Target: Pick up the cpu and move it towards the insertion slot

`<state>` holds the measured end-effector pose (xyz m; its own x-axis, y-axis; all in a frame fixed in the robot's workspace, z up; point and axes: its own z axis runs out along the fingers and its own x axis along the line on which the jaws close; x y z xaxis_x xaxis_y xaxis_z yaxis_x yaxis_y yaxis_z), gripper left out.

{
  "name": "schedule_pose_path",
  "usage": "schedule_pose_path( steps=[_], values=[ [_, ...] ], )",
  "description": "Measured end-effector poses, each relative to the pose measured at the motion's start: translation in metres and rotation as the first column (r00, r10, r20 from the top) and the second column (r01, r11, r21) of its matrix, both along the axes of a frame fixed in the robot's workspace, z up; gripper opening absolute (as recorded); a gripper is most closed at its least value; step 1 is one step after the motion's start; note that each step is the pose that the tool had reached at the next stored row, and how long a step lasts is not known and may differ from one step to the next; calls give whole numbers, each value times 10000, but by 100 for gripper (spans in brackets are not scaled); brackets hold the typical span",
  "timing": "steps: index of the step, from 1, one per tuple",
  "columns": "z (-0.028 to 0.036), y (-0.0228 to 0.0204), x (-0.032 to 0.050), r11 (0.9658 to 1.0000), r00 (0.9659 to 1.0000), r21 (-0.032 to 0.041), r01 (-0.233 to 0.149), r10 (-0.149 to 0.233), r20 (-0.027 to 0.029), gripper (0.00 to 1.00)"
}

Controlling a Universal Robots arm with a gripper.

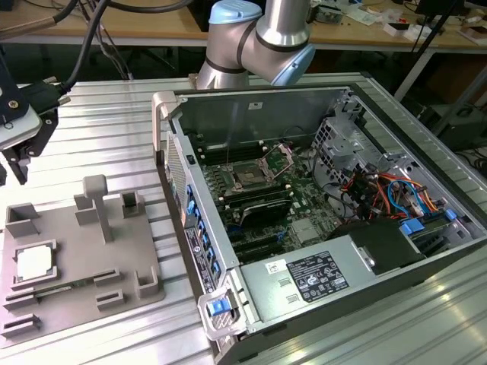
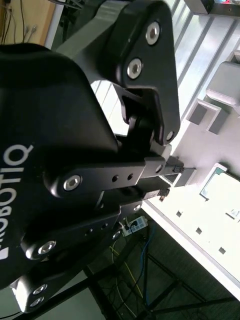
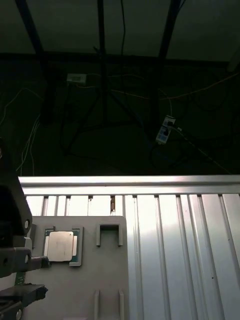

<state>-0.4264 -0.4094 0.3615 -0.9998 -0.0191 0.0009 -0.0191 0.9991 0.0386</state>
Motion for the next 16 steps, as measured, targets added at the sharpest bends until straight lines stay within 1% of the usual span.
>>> schedule_pose_path(
  steps=[2,3,5,6,7,10,16],
  values=[
    [-6,0,-15,10000,10000,4,1,-1,0,36],
    [-24,0,-31,10000,10000,13,0,0,2,42],
    [-64,0,-46,10000,10000,12,0,0,-22,54],
    [-76,0,-51,10000,10000,12,0,0,-32,54],
    [-92,0,-60,10000,10000,15,0,0,-45,60],
    [-130,0,-71,10000,10000,19,-1,1,-66,60],
    [-132,0,-72,10000,10000,19,0,1,-68,60]
  ],
)
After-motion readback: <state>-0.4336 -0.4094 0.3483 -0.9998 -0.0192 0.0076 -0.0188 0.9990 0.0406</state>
